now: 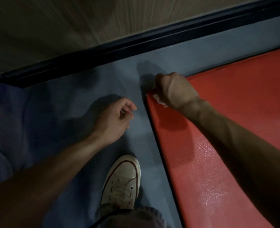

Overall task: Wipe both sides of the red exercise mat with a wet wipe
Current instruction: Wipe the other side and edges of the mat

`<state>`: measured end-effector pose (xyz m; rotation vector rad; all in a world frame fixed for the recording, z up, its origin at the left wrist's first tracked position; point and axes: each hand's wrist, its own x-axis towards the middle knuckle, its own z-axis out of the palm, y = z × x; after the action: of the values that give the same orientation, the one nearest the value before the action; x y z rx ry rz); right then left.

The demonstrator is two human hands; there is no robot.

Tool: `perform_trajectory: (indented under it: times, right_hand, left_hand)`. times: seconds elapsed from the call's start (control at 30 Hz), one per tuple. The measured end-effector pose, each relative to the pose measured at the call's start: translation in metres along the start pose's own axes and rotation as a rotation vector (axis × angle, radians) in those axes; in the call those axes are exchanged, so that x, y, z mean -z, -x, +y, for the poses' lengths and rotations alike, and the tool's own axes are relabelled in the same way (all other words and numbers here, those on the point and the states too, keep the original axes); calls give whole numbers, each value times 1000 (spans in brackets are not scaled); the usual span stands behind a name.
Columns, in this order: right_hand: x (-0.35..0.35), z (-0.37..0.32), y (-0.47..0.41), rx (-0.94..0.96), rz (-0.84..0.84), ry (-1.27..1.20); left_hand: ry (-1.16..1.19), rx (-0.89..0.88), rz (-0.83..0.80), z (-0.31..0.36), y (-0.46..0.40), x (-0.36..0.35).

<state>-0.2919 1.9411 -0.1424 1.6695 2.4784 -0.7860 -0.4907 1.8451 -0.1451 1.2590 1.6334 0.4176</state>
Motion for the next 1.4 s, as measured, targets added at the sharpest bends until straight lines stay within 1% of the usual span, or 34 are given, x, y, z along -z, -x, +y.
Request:
perform_trajectory:
  times: [0.07,0.1,0.13,0.23,0.3,0.37,0.47,0.53,0.57,0.63,0.7,0.73,0.77,0.8,0.87,0.9,0.93,0.97,1.07,1.13,1.17,1.2,1.23,1.27,1.33,1.4]
  right_hand:
    - [3,12,4,2,34,43]
    - [6,27,6,-26,37,68]
    - [12,44,9,-78,60,80]
    - [35,103,27,-270,199,131]
    - [37,116,40,-308,213,129]
    - [23,92,51,-226,196,115]
    - [-29,31,80,48,232,58]
    - [-65,-6,115,199,241,112]
    - [-77,-15,133,234,232,147]
    - [-85,-8,159,264,235,176]
    - [-78,23,163,205,275,215]
    - [-71,45,161,135,318,253]
    - [-62,69,157,33,380,283]
    - [-51,91,154,-111,439,294]
    - [-34,119,150,-388,544,229]
    - [-32,120,148,-452,581,178]
    - [-33,112,146,-441,590,136]
    - [-39,97,144,-363,574,109]
    - [-67,42,142,55,448,100]
    - [-77,23,140,254,398,152]
    - [-74,27,137,305,397,172]
    - [-68,38,132,312,407,179]
    - [-58,54,125,280,433,180]
    - [-44,72,116,200,489,187]
    - [-15,113,98,-93,593,212]
    - [9,136,83,-367,628,203]
  left_hand:
    - [-8,-8,6,0,4,0]
    - [-14,-17,5,0,5,0]
    - [-19,-21,4,0,8,0]
    - [-5,-28,-3,-2,14,0]
    - [-2,-32,-5,-4,19,0]
    - [-6,-48,-8,-4,25,-2]
    - [-15,-70,-26,-2,32,-9]
    - [-40,-79,-37,0,36,-13]
    - [-44,-76,-41,1,38,-15]
    - [-42,-65,-40,1,41,-16]
    - [-32,-61,-39,0,43,-16]
    - [-26,-59,-43,-1,43,-16]
    - [-20,-58,-48,-1,43,-17]
    - [-19,-59,-54,0,43,-17]
    - [-29,-64,-56,2,41,-17]
    - [-39,-64,-54,3,40,-18]
    - [-48,-65,-51,4,38,-19]
    - [-54,-69,-48,5,36,-20]
    - [-80,-77,-56,7,31,-23]
    - [-94,-84,-60,7,25,-23]
    - [-101,-87,-60,6,22,-22]
    - [-110,-89,-59,6,19,-21]
    - [-116,-89,-53,6,15,-20]
    - [-117,-90,-45,6,12,-18]
    - [-116,-80,-29,6,4,-17]
    - [-115,-73,-15,10,-4,-17]
